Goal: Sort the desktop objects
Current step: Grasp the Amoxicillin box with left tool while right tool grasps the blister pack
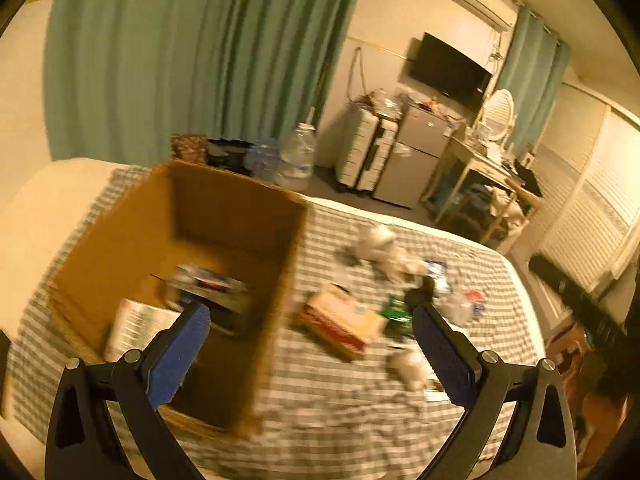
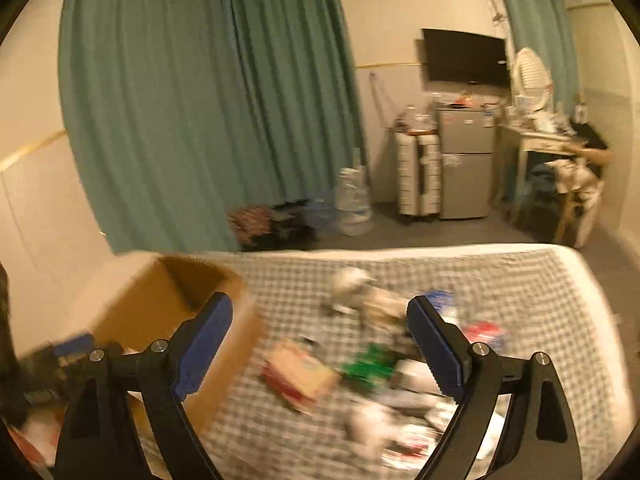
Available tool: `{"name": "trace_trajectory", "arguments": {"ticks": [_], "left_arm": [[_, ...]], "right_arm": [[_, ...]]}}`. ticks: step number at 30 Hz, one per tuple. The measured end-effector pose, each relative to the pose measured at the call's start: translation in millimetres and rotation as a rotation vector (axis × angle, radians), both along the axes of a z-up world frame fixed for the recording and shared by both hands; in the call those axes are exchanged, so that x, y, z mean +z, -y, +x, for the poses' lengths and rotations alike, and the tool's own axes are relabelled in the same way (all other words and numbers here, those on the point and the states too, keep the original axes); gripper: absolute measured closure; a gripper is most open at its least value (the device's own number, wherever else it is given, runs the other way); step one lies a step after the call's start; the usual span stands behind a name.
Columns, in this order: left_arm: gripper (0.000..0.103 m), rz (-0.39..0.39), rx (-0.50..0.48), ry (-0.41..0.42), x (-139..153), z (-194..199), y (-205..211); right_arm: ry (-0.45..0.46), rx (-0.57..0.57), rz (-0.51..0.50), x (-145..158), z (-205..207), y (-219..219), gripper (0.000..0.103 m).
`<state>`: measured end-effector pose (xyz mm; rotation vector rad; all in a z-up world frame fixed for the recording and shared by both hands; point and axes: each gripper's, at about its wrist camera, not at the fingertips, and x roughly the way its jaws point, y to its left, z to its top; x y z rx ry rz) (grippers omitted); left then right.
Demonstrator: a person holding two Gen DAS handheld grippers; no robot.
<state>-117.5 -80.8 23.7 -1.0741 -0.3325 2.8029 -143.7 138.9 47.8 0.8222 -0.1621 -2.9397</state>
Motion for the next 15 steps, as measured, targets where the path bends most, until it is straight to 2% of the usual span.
{"name": "trace_trajectory", "arguments": {"ticks": [4, 6, 9, 12, 15], "left_arm": [[0.0, 0.024, -0.101, 0.069, -28.5, -4.2, -60.9], [0.0, 0.016, -0.099, 0.12, -48.3, -9.2, -82.7], [0.0, -0.021, -0.036, 0.18, -73.0, -20.2, -104.0], [0.0, -0.066, 0.079, 0.235, -98.8, -36.0, -116.7], [0.0, -0.078, 0.153, 0.246, -118.4, -53.9, -121.4]], "right_arm": [[0.075, -0.053, 0.052, -32.4, 19.3, -44.6, 0.013], [0.114, -0.076, 0.041, -50.0, 23.6, -62.8, 0.013], [0.161, -0.123, 0.004, -78.6, 20.6, -90.4, 0.013], [0.2, -0.15, -0.038, -108.5, 13.2, -110.4, 0.013], [0.283, -0.133, -0.065, -132.5, -0.4, -119.7, 0.013]]}}
